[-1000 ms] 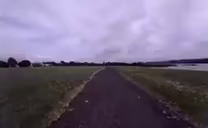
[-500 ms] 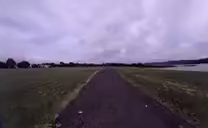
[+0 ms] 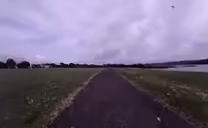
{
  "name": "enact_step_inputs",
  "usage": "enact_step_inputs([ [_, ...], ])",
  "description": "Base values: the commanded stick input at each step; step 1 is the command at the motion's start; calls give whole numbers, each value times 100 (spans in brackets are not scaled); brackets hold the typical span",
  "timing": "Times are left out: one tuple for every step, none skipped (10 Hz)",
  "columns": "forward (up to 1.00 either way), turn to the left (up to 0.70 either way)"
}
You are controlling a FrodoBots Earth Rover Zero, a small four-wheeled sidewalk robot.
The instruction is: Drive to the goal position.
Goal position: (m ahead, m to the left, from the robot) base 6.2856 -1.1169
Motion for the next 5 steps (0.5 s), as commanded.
enact_step_inputs([
  [70,0],
  [70,0],
  [70,0],
  [70,0],
  [70,0],
])
